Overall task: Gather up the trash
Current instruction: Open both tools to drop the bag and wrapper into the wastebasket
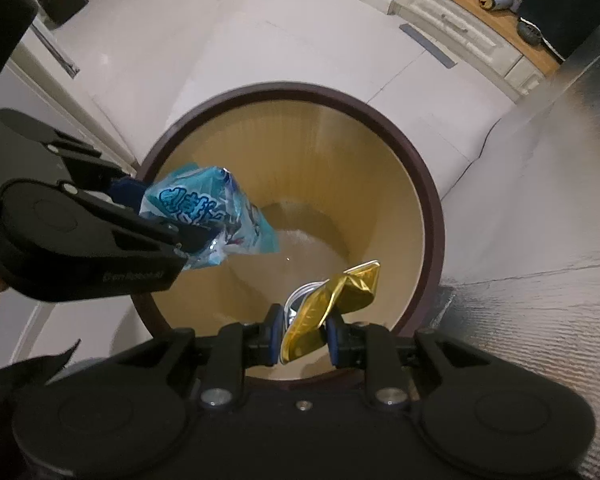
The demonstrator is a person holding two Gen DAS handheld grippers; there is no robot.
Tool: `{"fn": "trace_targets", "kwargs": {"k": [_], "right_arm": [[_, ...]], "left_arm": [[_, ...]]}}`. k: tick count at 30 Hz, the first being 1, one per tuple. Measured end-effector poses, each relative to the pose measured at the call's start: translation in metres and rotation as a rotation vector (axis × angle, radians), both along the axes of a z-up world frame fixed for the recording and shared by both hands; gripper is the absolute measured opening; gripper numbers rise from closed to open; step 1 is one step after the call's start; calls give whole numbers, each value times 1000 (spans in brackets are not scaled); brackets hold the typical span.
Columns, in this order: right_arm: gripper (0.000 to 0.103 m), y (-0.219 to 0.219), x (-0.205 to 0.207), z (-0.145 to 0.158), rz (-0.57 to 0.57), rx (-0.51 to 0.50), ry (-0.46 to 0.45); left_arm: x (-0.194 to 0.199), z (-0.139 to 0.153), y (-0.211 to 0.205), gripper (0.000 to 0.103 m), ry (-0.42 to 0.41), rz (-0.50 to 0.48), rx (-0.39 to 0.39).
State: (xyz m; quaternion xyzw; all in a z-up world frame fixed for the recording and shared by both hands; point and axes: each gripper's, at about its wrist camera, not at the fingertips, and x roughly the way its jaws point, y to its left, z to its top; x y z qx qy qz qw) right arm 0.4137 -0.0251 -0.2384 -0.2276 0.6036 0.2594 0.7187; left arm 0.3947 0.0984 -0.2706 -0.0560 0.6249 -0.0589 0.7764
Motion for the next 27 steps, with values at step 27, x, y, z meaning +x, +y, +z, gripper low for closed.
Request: {"fn": "trace_targets", "kwargs": {"k": [27], "right_arm": [[51,-15,5,5,-136,52,-9]], "left_arm": [[-7,28,6,64,-34,-5,42]]}}
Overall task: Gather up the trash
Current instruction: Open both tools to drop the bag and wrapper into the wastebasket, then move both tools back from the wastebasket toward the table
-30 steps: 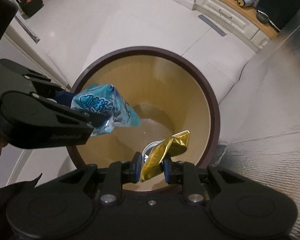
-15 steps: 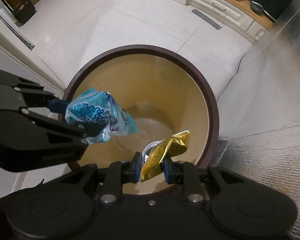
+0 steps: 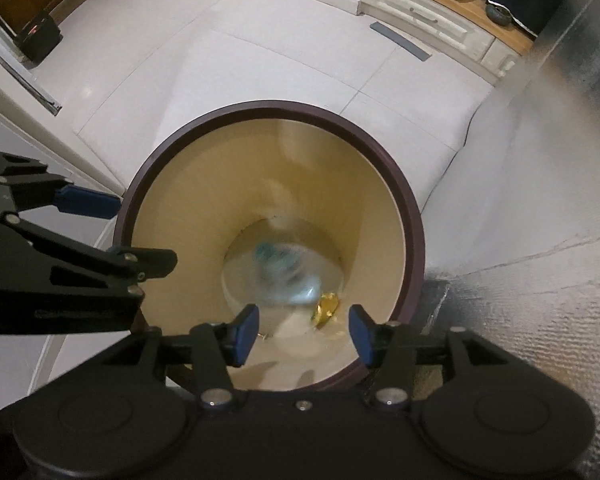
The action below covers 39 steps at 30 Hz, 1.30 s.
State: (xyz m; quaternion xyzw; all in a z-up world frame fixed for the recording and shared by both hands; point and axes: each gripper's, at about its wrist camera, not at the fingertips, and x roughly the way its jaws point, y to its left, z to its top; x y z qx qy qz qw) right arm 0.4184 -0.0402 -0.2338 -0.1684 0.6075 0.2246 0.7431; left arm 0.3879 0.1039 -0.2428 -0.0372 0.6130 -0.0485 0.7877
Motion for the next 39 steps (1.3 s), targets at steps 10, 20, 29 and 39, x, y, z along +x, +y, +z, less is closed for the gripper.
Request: {"fn": "trace_targets", "kwargs": {"k": [10,20,29,39], "right_arm": [[69,-23,-3,7,-156,39,-7],[82,-37,-26,15,-271,21,-52],[103,-45,-47,28,-336,45,-91],[103,-47,-79,63,-345,119,-194]], "left_arm": [[-9,17,7,67,-6,25,8],[-27,29,15,89,-34,41,4],[-53,41,27,103,-66,70,12],[-84,71,35,103,-152,104,20]]}}
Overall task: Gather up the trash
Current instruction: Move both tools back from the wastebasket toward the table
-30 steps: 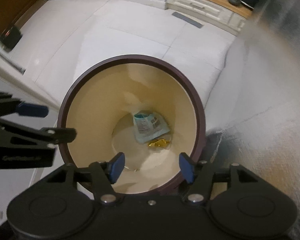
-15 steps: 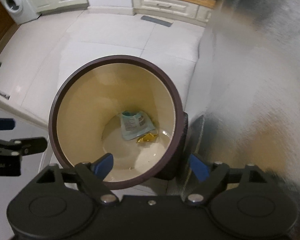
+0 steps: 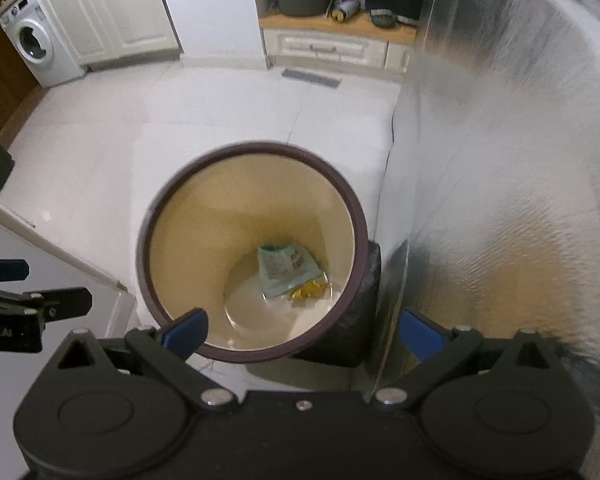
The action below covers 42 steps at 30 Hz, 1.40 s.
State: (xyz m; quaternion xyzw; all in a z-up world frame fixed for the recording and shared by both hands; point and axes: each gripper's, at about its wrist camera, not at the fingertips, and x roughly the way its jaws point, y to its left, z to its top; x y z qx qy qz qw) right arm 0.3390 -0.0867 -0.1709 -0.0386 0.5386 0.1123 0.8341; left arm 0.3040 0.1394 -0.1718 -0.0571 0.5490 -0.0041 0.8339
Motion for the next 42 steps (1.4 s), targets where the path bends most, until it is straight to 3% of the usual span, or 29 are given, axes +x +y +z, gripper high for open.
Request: {"fn": "trace_targets", "kwargs": {"k": [10,22,34,42], "right_arm": [[103,-12,-41,72,0,58,-210],[103,-59,-87,143,-31,110,-454],[103,-131,-124,182,-90,114,-637],[103,-189,-142,185,-158,66,-769]], "left_arm": [[-43,70,2,103,-195,18,43],[-87,137,-25,103,-435,31,49],[-111,178,-82,103,-604,-32,40],[-111,192,-129,103,-680,-89,39]]}}
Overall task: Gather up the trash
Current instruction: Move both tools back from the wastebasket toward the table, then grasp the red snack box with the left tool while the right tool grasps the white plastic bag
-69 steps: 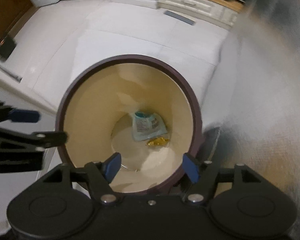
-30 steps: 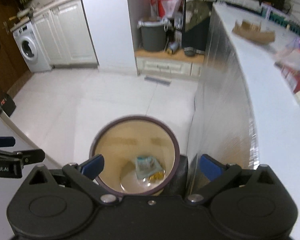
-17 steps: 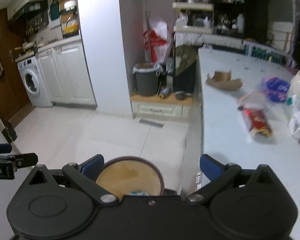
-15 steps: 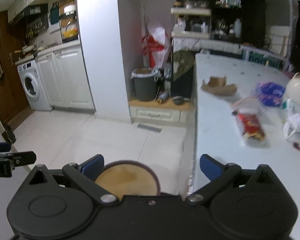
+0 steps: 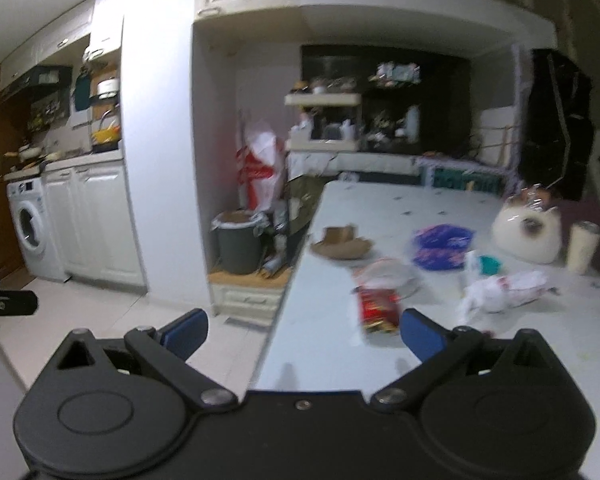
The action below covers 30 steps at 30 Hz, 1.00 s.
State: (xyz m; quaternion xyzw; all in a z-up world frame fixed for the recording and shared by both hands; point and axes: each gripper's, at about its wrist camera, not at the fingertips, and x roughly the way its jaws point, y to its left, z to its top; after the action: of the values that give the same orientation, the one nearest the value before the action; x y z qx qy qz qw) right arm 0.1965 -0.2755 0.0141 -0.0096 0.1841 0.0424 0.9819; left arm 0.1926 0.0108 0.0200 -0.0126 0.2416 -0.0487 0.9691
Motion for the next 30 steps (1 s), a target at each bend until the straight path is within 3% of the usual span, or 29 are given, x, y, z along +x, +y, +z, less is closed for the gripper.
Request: {"fn": "trace_targets", "kwargs": {"k": [8,16,21,30], "right_arm": [[103,-63,-10,-12,-121,-24,-25],[103,-125,-15,-28,-244,-15,-29],[103,-152,-9,-35,-294,-33,-28],[103,-196,26,-33,-346,34,15]], "left_arm": [[14,-6,-61,103,-15,-71,-9],[43,-19,-137,103,22,-147,6],[67,-32,-189,103,61,-165,17],[125,-57,-268,103,141,-128,-52]]}}
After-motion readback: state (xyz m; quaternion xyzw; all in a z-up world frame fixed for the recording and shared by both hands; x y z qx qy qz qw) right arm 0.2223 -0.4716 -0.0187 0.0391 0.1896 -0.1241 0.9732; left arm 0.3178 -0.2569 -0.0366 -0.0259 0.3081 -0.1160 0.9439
